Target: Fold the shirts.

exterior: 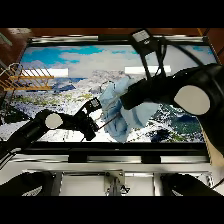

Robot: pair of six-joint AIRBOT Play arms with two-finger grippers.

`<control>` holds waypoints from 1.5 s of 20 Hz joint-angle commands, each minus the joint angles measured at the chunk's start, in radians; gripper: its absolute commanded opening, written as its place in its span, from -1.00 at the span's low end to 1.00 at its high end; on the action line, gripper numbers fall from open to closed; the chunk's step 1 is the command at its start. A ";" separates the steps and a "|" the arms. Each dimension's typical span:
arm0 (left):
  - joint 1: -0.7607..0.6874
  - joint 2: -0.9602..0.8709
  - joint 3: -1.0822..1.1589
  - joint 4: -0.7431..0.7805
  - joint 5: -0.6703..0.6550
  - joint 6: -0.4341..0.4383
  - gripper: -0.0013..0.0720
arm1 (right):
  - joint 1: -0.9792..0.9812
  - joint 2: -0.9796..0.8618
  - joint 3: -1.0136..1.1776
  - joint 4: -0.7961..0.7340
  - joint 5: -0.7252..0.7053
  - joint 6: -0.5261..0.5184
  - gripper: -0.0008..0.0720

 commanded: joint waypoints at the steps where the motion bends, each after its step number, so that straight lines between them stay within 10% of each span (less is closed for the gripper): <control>1: -0.002 -0.006 0.000 -0.022 0.004 0.037 -0.83 | 0.082 -0.003 0.010 -0.073 0.055 0.008 -0.74; 2: -0.002 -0.006 0.000 -0.022 0.005 0.042 -0.83 | 0.082 -0.004 0.010 -0.072 0.061 0.016 -0.72; 3: -0.001 -0.006 0.000 -0.021 0.005 0.044 -0.83 | 0.077 -0.004 0.010 -0.075 0.063 0.021 -0.31; 4: 0.001 -0.006 0.000 -0.021 0.005 0.044 -0.83 | 0.071 0.000 0.011 -0.094 0.071 0.024 0.58; 5: 0.006 -0.006 0.000 -0.021 0.005 0.043 -0.83 | 0.061 0.007 0.012 -0.145 0.085 0.045 0.70; 9: 0.040 -0.002 0.019 -0.021 -0.043 0.049 -0.83 | -0.099 0.060 0.017 -0.401 0.099 0.076 0.70; 12: 0.050 -0.002 0.048 -0.020 -0.092 0.074 -0.83 | -0.395 0.039 0.016 -0.276 0.074 -0.042 0.70; 14: 0.050 -0.003 0.061 -0.016 -0.117 0.093 -0.83 | -0.544 -0.004 0.016 -0.156 0.074 -0.265 0.70; 17: 0.050 -0.004 0.065 0.046 -0.162 0.095 -0.83 | -0.589 -0.052 0.017 0.042 0.073 -0.933 0.70; 19: 0.050 -0.004 0.065 0.087 -0.172 0.092 -0.83 | -0.589 -0.068 0.016 0.178 0.066 -1.138 0.73; 30: 0.050 -0.004 0.065 0.129 -0.118 0.097 -0.83 | -0.589 -0.211 0.016 0.328 0.163 -1.264 0.88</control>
